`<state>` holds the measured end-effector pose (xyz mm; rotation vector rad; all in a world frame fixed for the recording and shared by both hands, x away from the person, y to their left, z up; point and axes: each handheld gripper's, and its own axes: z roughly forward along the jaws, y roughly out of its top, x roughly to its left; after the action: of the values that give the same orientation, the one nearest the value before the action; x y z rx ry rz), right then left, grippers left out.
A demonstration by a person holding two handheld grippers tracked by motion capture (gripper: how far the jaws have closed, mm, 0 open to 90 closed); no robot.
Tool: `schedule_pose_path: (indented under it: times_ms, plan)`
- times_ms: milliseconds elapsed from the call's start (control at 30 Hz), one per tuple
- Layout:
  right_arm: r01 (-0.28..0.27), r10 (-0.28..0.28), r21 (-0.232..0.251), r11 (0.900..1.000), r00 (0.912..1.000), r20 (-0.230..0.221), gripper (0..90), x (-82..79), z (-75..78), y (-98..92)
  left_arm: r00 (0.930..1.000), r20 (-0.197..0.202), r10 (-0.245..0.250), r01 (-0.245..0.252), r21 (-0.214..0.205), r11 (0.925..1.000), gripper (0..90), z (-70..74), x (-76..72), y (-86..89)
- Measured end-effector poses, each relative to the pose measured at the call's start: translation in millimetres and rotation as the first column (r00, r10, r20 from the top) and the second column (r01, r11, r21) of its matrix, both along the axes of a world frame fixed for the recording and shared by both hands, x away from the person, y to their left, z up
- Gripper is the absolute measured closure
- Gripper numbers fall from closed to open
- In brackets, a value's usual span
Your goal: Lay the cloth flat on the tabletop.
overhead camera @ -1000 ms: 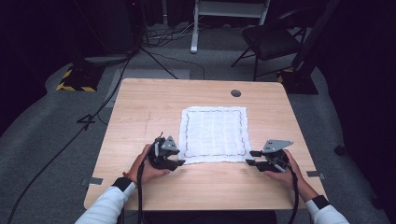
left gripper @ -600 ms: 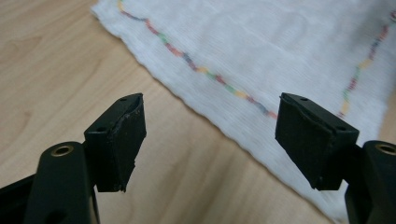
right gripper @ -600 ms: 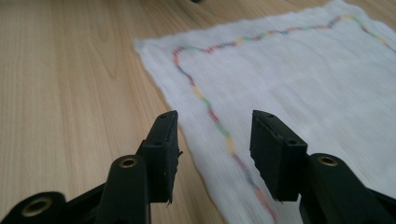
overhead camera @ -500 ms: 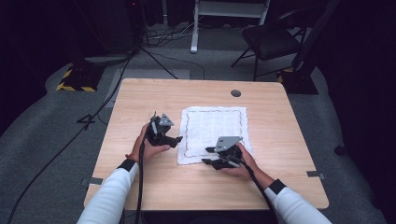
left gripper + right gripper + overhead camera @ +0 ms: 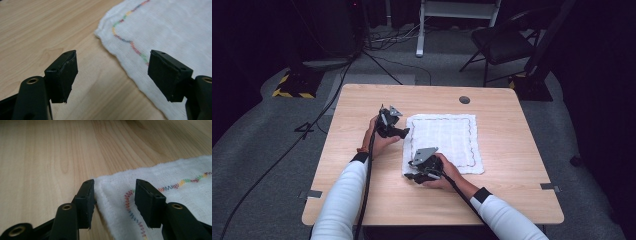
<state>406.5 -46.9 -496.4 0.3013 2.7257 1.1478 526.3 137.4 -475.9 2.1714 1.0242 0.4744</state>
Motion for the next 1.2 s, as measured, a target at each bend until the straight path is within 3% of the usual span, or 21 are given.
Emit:
schedule_pose_path:
  times_ms: [133,267,433,600,700,967,1067,1200]
  plan:
    - [0.007,-0.006,0.018,0.9998,0.9994,-0.035,49.6,7.8,-1.8,6.9,0.9996,-0.009,0.028,-0.028,0.005,0.9996,24.1,-3.4,11.9,-5.0]
    - [0.042,-0.042,0.020,0.9989,0.9987,-0.028,65.9,13.2,-1.3,6.9,0.9984,-0.012,0.056,-0.056,0.023,0.9982,22.7,-3.6,22.5,-11.0]
    - [0.070,-0.070,-0.015,0.9974,0.9972,0.027,84.6,9.7,0.6,7.4,0.9939,-0.012,0.109,-0.109,-0.003,0.9940,22.2,-4.5,32.6,-12.9]
    - [0.051,-0.050,-0.024,0.9984,0.9983,0.030,86.5,3.8,1.3,5.2,0.9867,-0.032,0.159,-0.160,-0.036,0.9864,20.9,-11.4,38.9,-15.6]
    - [0.035,-0.035,-0.018,0.9992,0.9992,0.020,86.7,-2.5,1.2,3.1,0.9865,-0.045,0.157,-0.160,-0.056,0.9856,20.7,-13.7,40.0,-17.3]
    - [-0.010,0.011,-0.027,0.9996,0.9998,0.018,86.9,-18.5,2.1,2.3,0.9883,-0.078,0.131,-0.134,-0.040,0.9902,18.9,-24.2,40.6,-24.6]
    - [-0.014,0.014,-0.027,0.9995,0.9998,0.016,86.9,-21.6,2.1,1.4,0.9891,-0.078,0.125,-0.129,-0.044,0.9907,17.3,-24.6,40.8,-24.6]
    - [-0.024,0.025,-0.040,0.9989,0.9992,0.030,86.9,-23.1,2.9,2.0,0.9930,-0.068,0.097,-0.100,-0.045,0.9940,21.6,-24.2,39.5,-25.2]
